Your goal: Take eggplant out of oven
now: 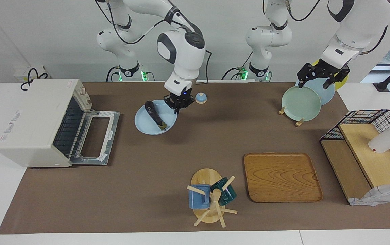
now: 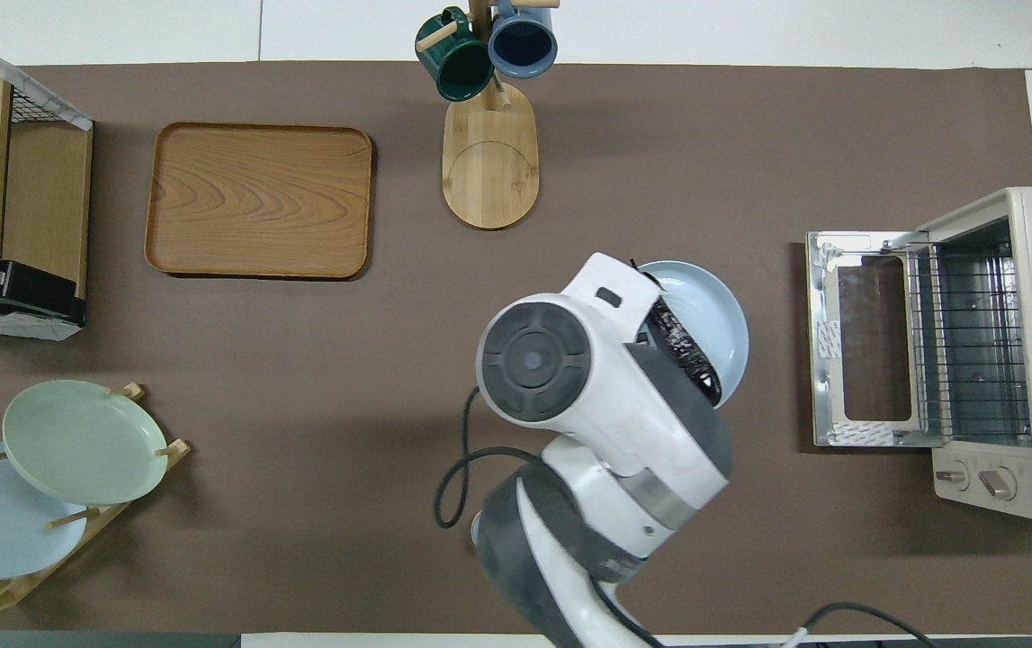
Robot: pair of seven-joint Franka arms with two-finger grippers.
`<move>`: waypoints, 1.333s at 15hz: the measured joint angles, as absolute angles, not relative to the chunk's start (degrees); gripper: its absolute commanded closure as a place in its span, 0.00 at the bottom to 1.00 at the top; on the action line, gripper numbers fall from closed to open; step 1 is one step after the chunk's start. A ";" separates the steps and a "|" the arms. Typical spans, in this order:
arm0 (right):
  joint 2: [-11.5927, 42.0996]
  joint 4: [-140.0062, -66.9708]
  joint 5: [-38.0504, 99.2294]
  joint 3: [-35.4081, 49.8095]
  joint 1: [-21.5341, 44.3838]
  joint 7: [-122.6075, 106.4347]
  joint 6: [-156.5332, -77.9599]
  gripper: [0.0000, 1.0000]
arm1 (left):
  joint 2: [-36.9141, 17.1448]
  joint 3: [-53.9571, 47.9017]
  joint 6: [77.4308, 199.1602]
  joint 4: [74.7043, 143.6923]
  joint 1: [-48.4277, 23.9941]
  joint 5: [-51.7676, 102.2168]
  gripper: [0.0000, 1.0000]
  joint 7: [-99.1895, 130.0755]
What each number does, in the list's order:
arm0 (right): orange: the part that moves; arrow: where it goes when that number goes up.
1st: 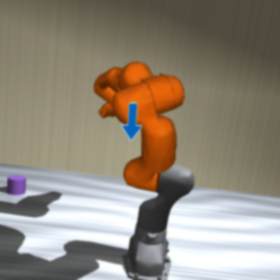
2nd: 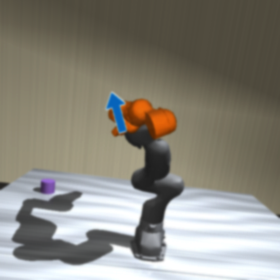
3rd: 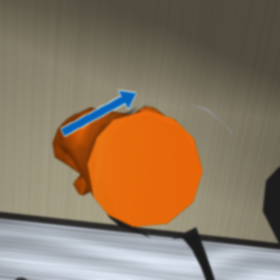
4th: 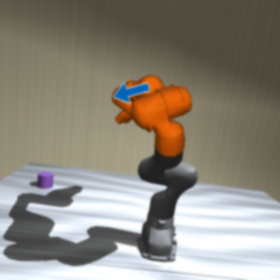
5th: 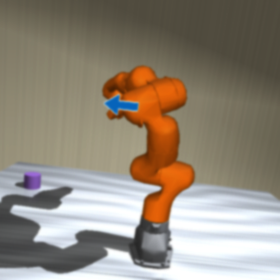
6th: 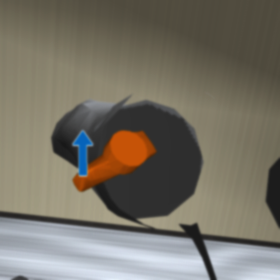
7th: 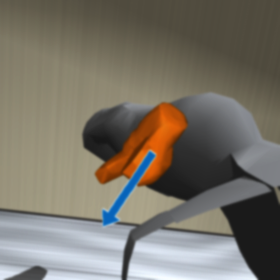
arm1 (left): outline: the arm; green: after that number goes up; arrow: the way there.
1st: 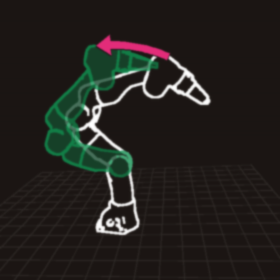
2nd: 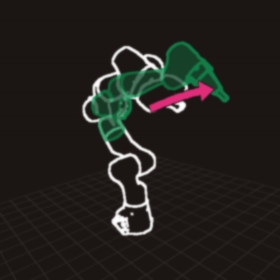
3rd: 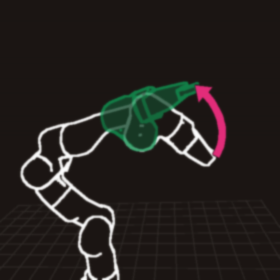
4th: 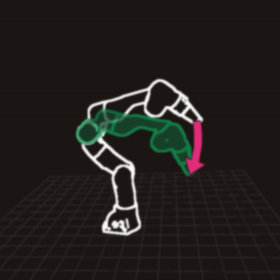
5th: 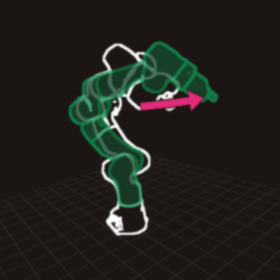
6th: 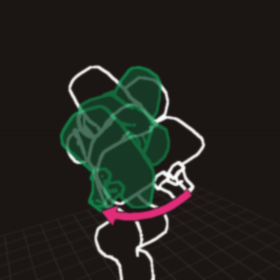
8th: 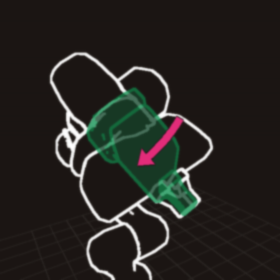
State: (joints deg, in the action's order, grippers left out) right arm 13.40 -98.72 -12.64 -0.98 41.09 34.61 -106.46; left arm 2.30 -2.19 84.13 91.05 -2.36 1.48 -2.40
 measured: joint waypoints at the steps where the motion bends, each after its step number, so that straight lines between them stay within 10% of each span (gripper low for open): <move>1: 17.59 -94.37 -12.59 -0.95 43.48 37.89 -105.36 1.00 | 2.30 -2.19 84.14 91.06 -2.29 1.48 0.00 -2.39; 7: 31.90 -85.26 -6.91 -0.92 47.41 44.30 -114.55 1.00 | 2.29 -2.05 84.77 91.28 -1.67 1.48 0.00 -2.37; 12: 31.37 -86.27 -6.69 -0.92 47.42 44.84 -116.38 0.56 | 2.30 -2.03 85.15 91.36 -1.55 1.48 0.00 -1.65; 15: 30.43 -85.75 -6.87 -0.97 47.39 44.19 -116.46 0.58 | 2.29 -2.07 85.67 91.68 -1.55 1.48 0.00 -1.09; 20: 25.22 -84.98 -7.09 -1.75 41.26 35.94 -108.18 1.00 | 2.20 -2.87 85.94 92.73 -2.37 1.55 0.00 3.15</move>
